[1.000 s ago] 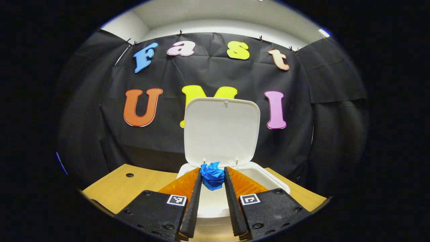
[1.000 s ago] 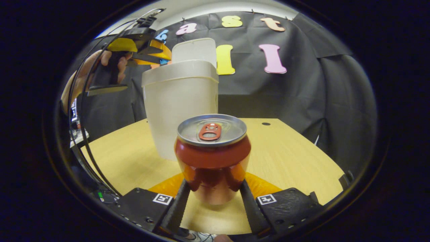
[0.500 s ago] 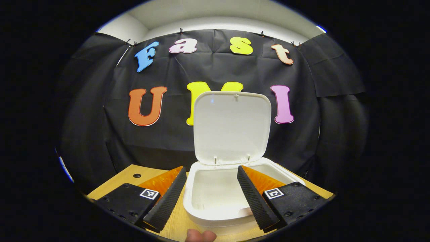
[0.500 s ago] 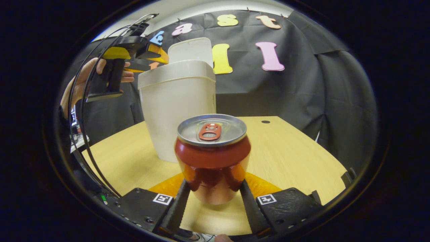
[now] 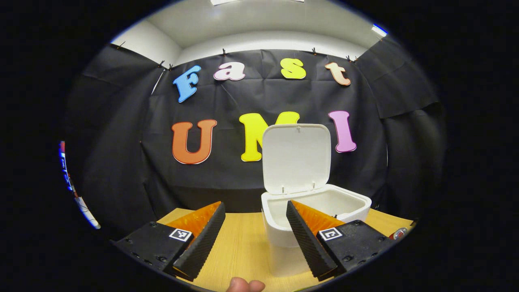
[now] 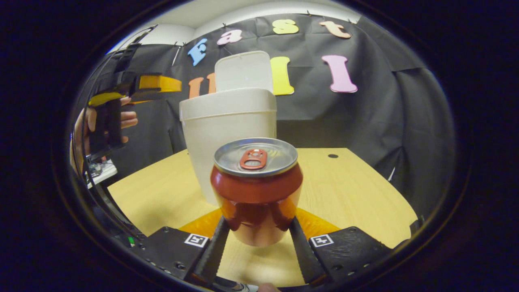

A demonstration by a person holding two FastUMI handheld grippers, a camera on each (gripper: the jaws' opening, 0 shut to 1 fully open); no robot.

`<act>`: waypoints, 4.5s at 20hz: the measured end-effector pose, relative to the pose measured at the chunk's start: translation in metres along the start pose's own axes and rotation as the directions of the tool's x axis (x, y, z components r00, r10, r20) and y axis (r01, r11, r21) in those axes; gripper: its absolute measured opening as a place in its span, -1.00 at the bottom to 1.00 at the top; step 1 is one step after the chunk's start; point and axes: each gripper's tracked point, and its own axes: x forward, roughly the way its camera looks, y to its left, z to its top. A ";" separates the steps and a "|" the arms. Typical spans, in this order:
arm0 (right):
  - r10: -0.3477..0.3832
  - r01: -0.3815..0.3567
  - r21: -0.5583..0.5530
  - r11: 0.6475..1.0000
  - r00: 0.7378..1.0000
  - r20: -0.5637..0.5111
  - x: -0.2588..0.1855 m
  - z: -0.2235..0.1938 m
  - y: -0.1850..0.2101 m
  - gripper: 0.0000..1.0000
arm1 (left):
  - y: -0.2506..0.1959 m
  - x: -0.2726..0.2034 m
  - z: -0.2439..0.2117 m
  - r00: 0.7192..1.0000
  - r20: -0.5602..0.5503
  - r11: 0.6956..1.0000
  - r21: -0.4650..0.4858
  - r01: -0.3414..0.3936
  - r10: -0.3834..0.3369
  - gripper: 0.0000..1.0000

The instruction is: Press the lid of the desktop garbage bin to open it, pick up the crumpled paper on the desktop and throw it into the bin, then pick up the pop can on the desktop and drop it into the bin, and finally close the garbage bin lid.

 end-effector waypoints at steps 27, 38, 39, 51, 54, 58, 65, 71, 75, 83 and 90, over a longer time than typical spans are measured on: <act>0.226 -0.205 -0.144 0.968 0.962 0.151 0.045 0.253 0.121 0.51 | 0.084 -0.083 -0.096 0.993 -0.052 0.995 -0.006 -0.103 0.103 0.96; 0.213 -0.191 -0.160 0.968 0.968 0.132 0.080 0.279 0.150 0.52 | 0.087 -0.090 -0.108 0.994 -0.042 0.993 0.064 -0.096 0.099 0.96; 0.215 -0.195 -0.151 0.969 0.968 0.127 0.082 0.277 0.151 0.53 | 0.086 -0.091 -0.109 0.995 -0.048 0.994 0.070 -0.089 0.092 0.96; 0.136 -0.130 -0.087 0.988 0.989 0.063 0.114 0.271 0.133 0.51 | 0.084 -0.095 -0.108 0.995 -0.050 0.996 0.023 -0.081 0.082 0.96; 0.098 -0.097 -0.063 0.993 0.995 0.022 0.127 0.268 0.120 0.51 | 0.087 -0.095 -0.108 0.995 -0.048 0.996 0.009 -0.087 0.088 0.96; 0.076 -0.076 -0.024 0.997 0.997 -0.017 0.134 0.258 0.113 0.53 | 0.092 -0.096 -0.109 0.994 -0.054 0.995 0.007 -0.099 0.099 0.96; 0.007 -0.007 -0.035 0.999 1.000 -0.014 0.136 0.266 0.100 0.72 | 0.092 -0.096 -0.113 0.993 -0.070 0.995 0.021 -0.096 0.097 0.96; 0.030 -0.028 -0.019 0.999 0.992 0.119 0.098 0.320 0.109 0.84 | 0.085 -0.094 -0.110 0.996 -0.054 0.997 0.004 -0.074 0.074 0.96; -0.007 0.013 -0.026 1.000 0.976 0.219 0.082 0.372 0.102 0.82 | 0.080 -0.093 -0.107 0.997 -0.050 0.998 -0.041 -0.054 0.052 0.96; -0.018 0.020 -0.010 1.000 0.977 0.210 0.121 0.436 0.102 0.83 | 0.090 -0.097 -0.103 0.996 -0.045 0.997 -0.010 -0.081 0.081 0.96; -0.062 0.062 0.007 0.998 0.988 0.141 0.166 0.456 0.089 0.83 | 0.077 -0.098 -0.099 0.998 -0.034 0.999 -0.016 -0.045 0.045 0.96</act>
